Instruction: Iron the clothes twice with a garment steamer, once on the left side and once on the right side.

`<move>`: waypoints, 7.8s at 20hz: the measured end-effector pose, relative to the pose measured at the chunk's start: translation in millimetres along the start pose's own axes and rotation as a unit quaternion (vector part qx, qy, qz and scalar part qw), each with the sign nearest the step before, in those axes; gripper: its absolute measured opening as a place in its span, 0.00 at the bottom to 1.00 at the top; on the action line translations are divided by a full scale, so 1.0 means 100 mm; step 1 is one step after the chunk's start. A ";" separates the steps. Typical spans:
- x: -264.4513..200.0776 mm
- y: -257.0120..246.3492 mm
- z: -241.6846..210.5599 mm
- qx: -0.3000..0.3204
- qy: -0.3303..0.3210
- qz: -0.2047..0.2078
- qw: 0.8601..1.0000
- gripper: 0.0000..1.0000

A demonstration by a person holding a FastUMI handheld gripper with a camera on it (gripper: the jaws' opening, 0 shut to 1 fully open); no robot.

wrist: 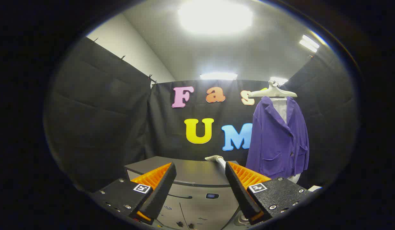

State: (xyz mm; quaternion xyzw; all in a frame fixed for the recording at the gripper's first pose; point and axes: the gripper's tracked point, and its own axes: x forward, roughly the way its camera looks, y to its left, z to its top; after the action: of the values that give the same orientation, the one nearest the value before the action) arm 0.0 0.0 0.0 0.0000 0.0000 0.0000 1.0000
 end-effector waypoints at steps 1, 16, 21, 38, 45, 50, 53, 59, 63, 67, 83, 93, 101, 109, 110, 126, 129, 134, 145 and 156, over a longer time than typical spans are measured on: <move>0.01 -0.01 -0.01 0.000 -0.001 -0.001 1.000 0.95; 0.14 -0.17 -0.10 -0.016 0.014 -0.022 1.000 0.95; 0.15 -0.28 -0.05 -0.016 0.020 -0.028 0.999 0.95; 0.81 -0.97 0.78 0.049 -0.002 -0.052 0.997 0.94; 1.54 -1.03 0.66 0.038 0.063 -0.087 0.993 0.94; 2.22 -1.00 0.55 0.055 0.106 -0.092 0.989 0.94; 2.58 -1.02 0.44 0.095 0.132 -0.102 0.981 0.94; 3.21 -1.21 -0.05 0.153 0.211 -0.143 0.955 0.96; 3.60 -1.22 -0.45 0.155 0.277 -0.146 0.937 0.96; 3.88 -1.16 -0.84 0.179 0.338 -0.145 0.913 0.96; 3.94 -0.84 -1.66 0.274 0.466 -0.137 0.830 0.63; 3.97 -0.71 -1.71 0.280 0.494 -0.086 0.819 0.47; 3.78 -0.79 -1.18 0.190 0.411 -0.093 0.887 0.31; 2.86 -0.71 -0.58 0.122 0.332 -0.099 0.930 0.31; 2.73 -0.69 -0.52 0.113 0.321 -0.098 0.935 0.31; 0.74 -1.00 -0.34 0.019 0.186 -0.083 0.979 0.31; 0.50 -1.09 -0.35 0.002 0.164 -0.086 0.983 0.31; 0.14 -1.16 -0.42 -0.030 0.123 -0.075 0.989 0.31; 0.26 -1.30 0.01 -0.030 0.086 -0.095 0.991 0.31; 1.31 -1.87 0.71 -0.042 0.034 -0.158 0.986 0.31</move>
State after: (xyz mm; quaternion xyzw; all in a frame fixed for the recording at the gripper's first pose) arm 131.4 -186.8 71.4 -0.0422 0.0343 -0.1577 0.9860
